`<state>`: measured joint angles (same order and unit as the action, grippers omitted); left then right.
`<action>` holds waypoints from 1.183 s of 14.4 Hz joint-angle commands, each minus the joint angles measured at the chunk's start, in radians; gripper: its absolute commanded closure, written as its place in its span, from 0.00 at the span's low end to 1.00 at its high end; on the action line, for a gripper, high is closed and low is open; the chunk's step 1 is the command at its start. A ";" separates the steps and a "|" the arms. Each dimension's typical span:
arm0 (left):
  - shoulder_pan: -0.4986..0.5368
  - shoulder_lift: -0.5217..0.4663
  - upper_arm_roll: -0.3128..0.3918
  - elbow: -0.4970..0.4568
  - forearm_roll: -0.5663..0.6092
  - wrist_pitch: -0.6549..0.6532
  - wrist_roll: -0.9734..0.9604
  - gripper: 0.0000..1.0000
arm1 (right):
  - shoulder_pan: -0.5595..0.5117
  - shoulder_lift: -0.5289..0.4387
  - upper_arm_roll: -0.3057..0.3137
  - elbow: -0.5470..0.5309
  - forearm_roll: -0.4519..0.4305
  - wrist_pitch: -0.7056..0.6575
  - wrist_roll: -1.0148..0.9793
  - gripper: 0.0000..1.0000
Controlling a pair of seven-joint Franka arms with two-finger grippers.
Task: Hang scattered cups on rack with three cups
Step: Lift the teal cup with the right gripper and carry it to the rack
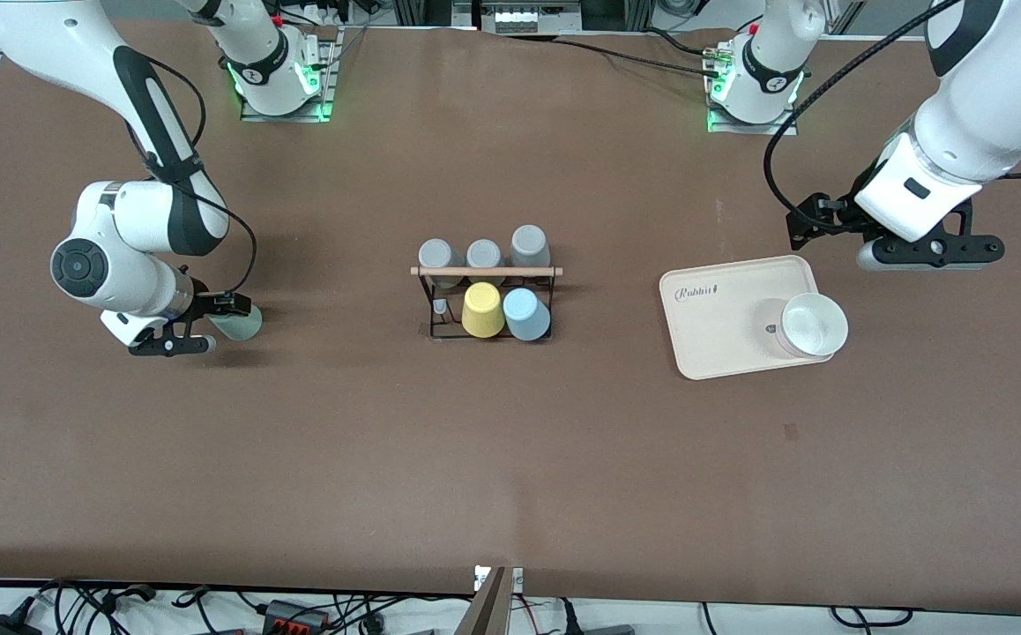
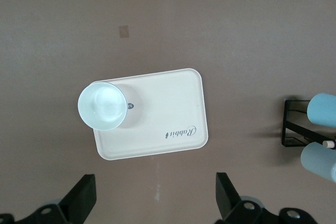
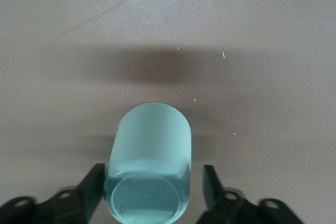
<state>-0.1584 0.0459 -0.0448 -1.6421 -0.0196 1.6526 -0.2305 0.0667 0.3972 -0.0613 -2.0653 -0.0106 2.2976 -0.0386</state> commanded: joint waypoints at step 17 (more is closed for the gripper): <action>0.007 -0.015 -0.003 0.012 0.020 -0.024 -0.004 0.00 | 0.426 0.046 0.014 0.625 0.100 -0.481 0.387 0.70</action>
<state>-0.1570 0.0443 -0.0439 -1.6314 -0.0196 1.6448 -0.2341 0.4696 0.4114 -0.0364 -1.5090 0.0770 1.8396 0.2893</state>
